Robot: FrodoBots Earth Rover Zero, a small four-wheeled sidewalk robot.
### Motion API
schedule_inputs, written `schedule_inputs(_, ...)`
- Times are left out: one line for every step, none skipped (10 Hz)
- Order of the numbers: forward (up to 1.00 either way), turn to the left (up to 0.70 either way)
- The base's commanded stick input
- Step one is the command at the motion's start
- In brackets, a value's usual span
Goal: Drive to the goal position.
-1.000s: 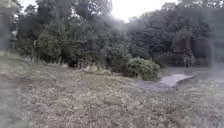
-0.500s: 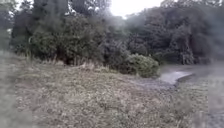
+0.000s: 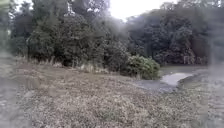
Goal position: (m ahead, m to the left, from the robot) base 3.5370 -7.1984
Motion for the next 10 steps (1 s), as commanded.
schedule_inputs(0.70, 0.00)
schedule_inputs(0.70, 0.00)
schedule_inputs(0.70, 0.00)
schedule_inputs(0.70, 0.00)
schedule_inputs(0.70, 0.00)
schedule_inputs(0.70, 0.00)
schedule_inputs(0.70, 0.00)
schedule_inputs(0.70, 0.00)
schedule_inputs(0.70, 0.00)
schedule_inputs(0.70, 0.00)
